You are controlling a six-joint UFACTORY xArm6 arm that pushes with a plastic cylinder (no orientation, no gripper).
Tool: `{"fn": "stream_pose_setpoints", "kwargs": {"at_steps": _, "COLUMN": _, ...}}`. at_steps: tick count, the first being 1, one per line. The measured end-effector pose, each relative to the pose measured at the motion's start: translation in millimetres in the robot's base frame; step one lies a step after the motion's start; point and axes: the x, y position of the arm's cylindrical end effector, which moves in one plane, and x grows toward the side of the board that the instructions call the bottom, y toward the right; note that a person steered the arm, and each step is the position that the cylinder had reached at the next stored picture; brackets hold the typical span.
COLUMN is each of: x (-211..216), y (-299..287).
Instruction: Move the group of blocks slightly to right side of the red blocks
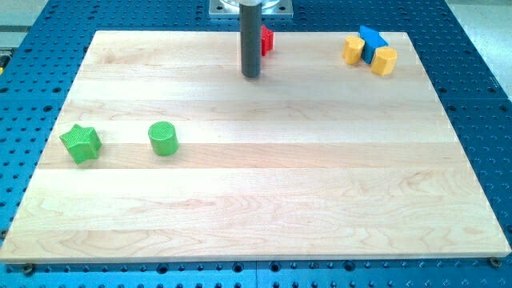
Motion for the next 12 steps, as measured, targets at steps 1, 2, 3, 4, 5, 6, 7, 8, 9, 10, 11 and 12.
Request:
{"fn": "stream_pose_setpoints", "kwargs": {"at_steps": 1, "x": 40.4, "y": 46.1}}
{"fn": "stream_pose_setpoints", "kwargs": {"at_steps": 2, "x": 45.1, "y": 63.4}}
{"fn": "stream_pose_setpoints", "kwargs": {"at_steps": 3, "x": 45.3, "y": 63.7}}
{"fn": "stream_pose_setpoints", "kwargs": {"at_steps": 4, "x": 72.7, "y": 71.8}}
{"fn": "stream_pose_setpoints", "kwargs": {"at_steps": 5, "x": 92.4, "y": 96.2}}
{"fn": "stream_pose_setpoints", "kwargs": {"at_steps": 6, "x": 91.9, "y": 96.2}}
{"fn": "stream_pose_setpoints", "kwargs": {"at_steps": 7, "x": 92.8, "y": 132.1}}
{"fn": "stream_pose_setpoints", "kwargs": {"at_steps": 8, "x": 85.2, "y": 180.5}}
{"fn": "stream_pose_setpoints", "kwargs": {"at_steps": 9, "x": 84.1, "y": 188.9}}
{"fn": "stream_pose_setpoints", "kwargs": {"at_steps": 10, "x": 86.1, "y": 188.9}}
{"fn": "stream_pose_setpoints", "kwargs": {"at_steps": 11, "x": 85.5, "y": 188.9}}
{"fn": "stream_pose_setpoints", "kwargs": {"at_steps": 12, "x": 85.8, "y": 188.9}}
